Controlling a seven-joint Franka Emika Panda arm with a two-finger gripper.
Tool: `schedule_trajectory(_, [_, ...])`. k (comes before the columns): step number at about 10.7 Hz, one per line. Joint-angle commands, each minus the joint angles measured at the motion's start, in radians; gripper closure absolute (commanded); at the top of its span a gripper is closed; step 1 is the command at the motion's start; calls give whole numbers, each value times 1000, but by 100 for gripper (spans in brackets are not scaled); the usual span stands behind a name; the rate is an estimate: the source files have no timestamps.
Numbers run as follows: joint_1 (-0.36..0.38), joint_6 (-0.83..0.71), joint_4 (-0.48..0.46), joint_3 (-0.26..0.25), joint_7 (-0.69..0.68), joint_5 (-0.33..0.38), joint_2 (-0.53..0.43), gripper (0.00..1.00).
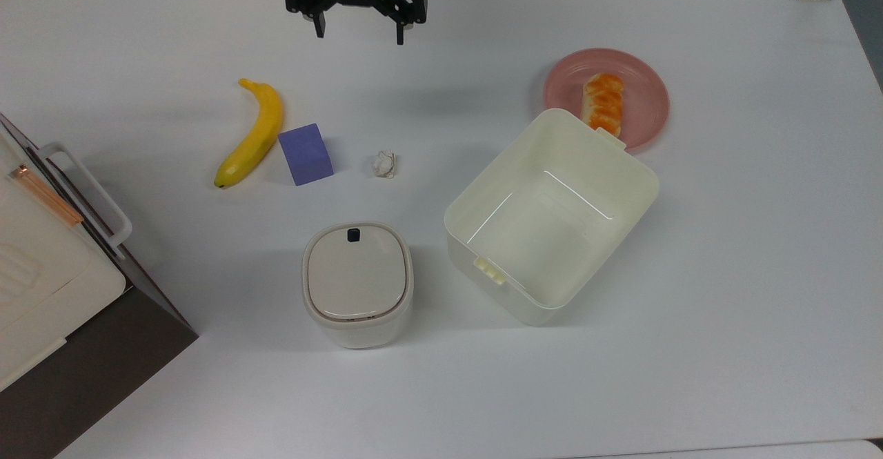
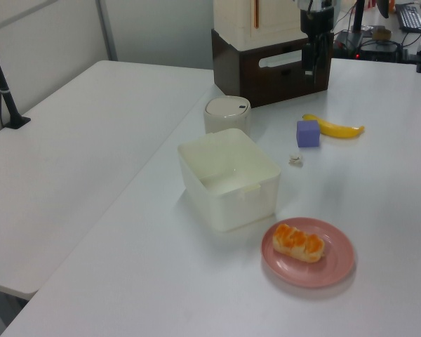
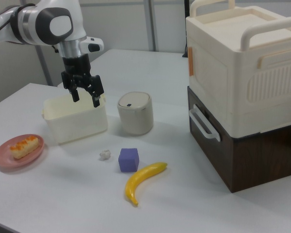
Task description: Put the bread on a plate
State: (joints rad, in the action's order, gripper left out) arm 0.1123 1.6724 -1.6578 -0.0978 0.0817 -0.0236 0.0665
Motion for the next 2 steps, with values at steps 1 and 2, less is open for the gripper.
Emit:
schedule_trajectory(1, [20, -20, 13, -29, -10, 36, -1, 0])
schedule_trajectory(2, [17, -26, 13, -28, -14, 36, -4, 0])
